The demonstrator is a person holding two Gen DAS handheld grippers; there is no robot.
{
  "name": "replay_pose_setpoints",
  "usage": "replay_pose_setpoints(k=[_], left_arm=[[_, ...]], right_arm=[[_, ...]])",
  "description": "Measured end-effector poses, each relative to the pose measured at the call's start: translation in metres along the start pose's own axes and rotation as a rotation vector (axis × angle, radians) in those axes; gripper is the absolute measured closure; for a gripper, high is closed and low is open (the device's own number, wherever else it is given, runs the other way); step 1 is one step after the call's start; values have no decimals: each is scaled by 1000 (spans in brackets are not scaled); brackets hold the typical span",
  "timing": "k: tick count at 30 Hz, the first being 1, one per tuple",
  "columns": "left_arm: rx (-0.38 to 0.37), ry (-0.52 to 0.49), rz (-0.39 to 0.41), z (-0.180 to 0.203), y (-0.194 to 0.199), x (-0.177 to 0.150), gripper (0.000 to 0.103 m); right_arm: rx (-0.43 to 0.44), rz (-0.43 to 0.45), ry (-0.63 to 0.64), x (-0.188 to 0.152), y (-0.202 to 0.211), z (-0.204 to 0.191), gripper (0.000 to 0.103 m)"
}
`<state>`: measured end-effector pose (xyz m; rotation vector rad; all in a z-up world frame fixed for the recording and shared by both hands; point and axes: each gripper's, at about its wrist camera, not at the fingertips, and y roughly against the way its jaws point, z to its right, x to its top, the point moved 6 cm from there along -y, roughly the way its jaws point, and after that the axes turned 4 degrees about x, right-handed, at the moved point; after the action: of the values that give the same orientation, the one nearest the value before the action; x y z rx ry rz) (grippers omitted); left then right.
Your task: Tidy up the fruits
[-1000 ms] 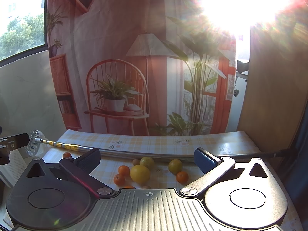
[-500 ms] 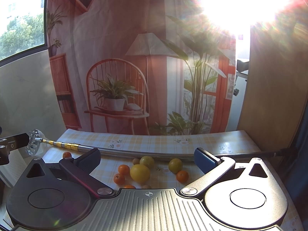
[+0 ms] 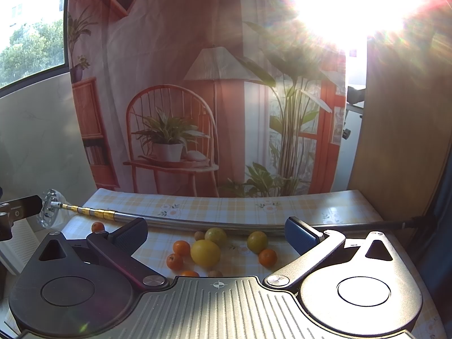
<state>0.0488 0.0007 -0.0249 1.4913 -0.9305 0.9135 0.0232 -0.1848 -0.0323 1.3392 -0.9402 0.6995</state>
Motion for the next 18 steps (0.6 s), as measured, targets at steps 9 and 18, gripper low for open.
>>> replay_pose_setpoints(k=[9, 18], left_arm=[[14, 2, -42, -1, -11, -4, 0], [28, 53, -107, -18, -38, -18, 0]], right_arm=[[2, -26, -11, -7, -8, 4, 0], [9, -83, -25, -21, -33, 10, 0]])
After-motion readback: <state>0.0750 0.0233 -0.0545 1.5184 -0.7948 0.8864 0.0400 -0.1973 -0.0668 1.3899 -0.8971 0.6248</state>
